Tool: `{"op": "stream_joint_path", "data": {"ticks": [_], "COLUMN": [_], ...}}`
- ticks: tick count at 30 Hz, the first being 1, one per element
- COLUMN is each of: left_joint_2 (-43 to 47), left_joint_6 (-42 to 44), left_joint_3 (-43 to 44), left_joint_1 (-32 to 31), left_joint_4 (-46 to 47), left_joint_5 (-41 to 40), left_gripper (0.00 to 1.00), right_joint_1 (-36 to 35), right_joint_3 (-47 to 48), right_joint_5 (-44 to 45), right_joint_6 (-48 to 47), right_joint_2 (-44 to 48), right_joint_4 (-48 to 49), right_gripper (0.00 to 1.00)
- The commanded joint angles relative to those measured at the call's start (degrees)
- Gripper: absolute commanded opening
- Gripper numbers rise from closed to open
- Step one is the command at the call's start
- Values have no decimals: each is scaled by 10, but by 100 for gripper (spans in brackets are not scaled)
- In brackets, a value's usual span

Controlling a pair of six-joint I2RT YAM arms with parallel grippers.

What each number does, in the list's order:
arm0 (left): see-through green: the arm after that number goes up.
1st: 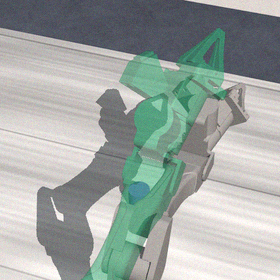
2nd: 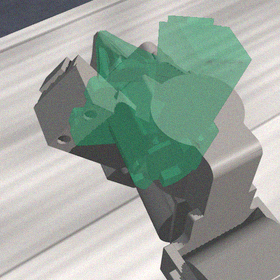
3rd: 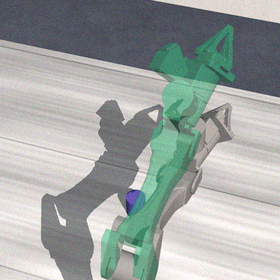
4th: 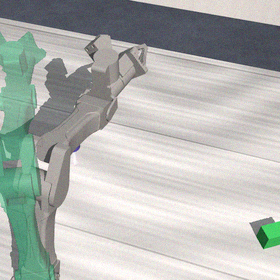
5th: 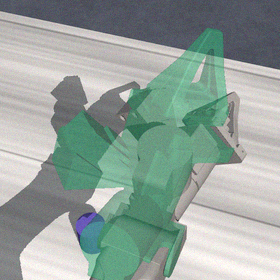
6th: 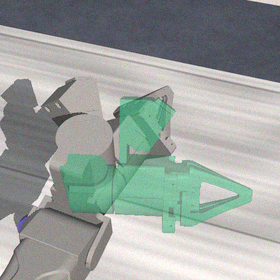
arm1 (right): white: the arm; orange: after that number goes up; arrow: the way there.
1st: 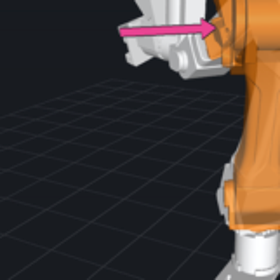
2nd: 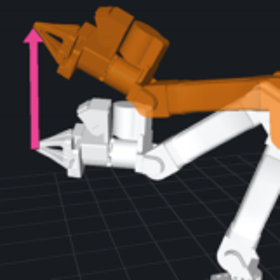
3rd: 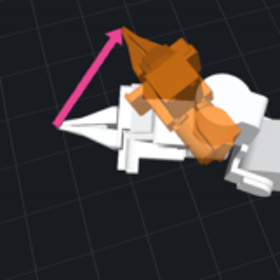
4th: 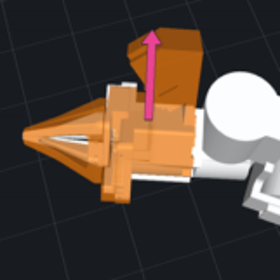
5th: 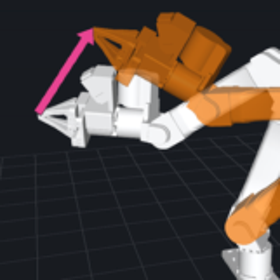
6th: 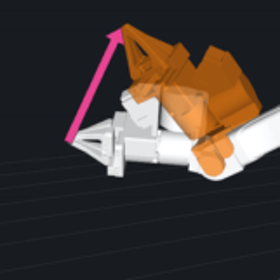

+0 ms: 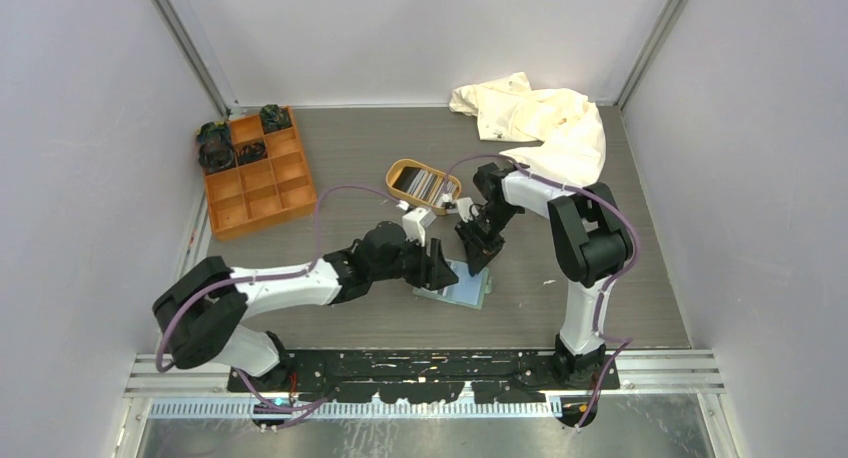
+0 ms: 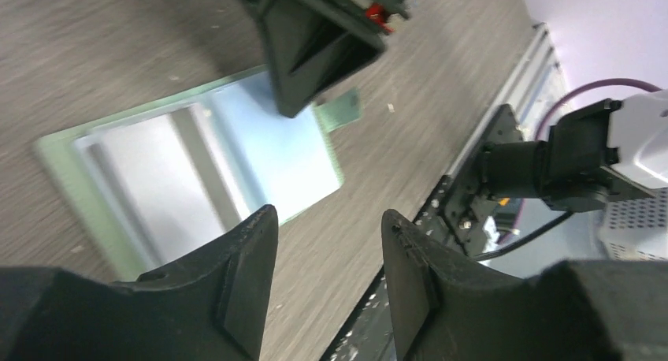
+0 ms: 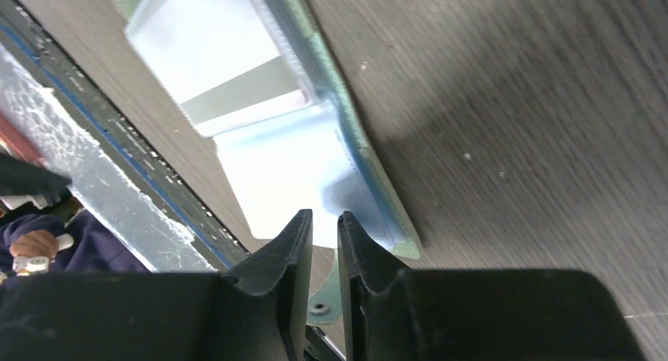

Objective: Put the credit cards into the card holder
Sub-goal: Open the card holder at the center of the board.

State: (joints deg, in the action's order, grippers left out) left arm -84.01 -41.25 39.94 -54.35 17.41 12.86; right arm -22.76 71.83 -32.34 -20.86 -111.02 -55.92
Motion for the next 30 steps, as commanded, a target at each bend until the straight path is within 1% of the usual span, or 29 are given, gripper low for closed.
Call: {"op": "stream_joint_path", "data": {"ticks": [1, 6, 11, 16, 23, 30], "left_joint_2": [62, 105, 92, 75, 40, 8], "left_joint_6": [45, 62, 58, 37, 11, -12], "left_joint_3": [-31, -53, -52, -60, -63, -85], "left_joint_1": [12, 23, 33, 34, 35, 34], "left_joint_4": [-51, -102, -138, -129, -117, -51], "left_joint_5": [-84, -116, -116, -110, -82, -39], "left_gripper": [52, 52, 53, 53, 52, 51], "right_joint_1": [0, 0, -5, -7, -7, -5], "right_joint_3": [20, 14, 5, -2, -4, -4], "right_joint_5": [-70, -103, -128, -139, -124, -113], "right_joint_6": [-27, -40, -57, -70, -72, -74], "right_joint_2": [55, 77, 99, 125, 149, 175], "right_joint_4": [-17, -15, -13, -10, -5, -5], "right_gripper": [24, 24, 24, 24, 25, 25]}}
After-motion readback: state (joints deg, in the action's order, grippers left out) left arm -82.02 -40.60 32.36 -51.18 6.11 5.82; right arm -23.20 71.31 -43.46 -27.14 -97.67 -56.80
